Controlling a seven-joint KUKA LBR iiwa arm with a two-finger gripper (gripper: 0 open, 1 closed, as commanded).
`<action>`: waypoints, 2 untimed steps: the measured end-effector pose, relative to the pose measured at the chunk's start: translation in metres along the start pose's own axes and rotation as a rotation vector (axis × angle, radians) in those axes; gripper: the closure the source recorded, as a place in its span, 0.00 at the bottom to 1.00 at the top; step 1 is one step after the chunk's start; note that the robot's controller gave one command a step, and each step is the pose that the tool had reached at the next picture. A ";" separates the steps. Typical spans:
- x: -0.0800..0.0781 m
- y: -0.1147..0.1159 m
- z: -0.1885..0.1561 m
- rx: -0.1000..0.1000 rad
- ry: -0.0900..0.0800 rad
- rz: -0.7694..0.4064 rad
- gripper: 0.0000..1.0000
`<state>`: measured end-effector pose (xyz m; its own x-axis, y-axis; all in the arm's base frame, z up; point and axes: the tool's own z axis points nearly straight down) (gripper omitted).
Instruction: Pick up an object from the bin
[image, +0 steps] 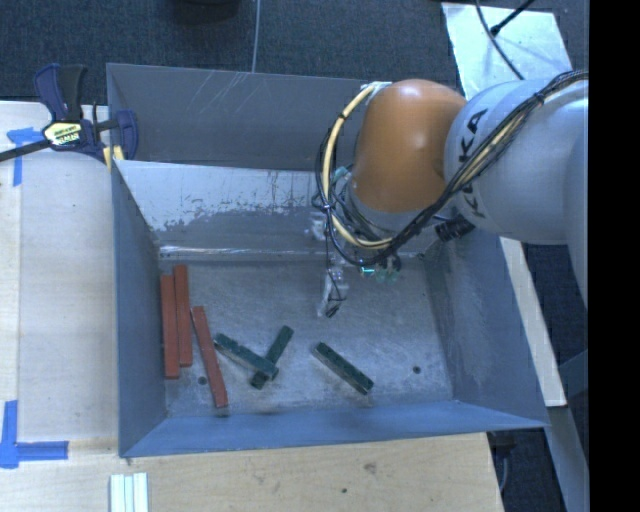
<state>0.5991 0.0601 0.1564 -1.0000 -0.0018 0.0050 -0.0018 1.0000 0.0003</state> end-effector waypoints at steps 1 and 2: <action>0.066 -0.030 0.078 0.001 0.005 0.027 0.00; 0.061 -0.028 0.073 0.000 -0.007 0.025 1.00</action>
Offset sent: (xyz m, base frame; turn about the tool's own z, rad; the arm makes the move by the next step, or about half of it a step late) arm -0.0621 -0.0279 -0.0732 0.0237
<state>0.5377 0.0317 0.0834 -0.9997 0.0232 -0.0024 0.0232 0.9997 0.0005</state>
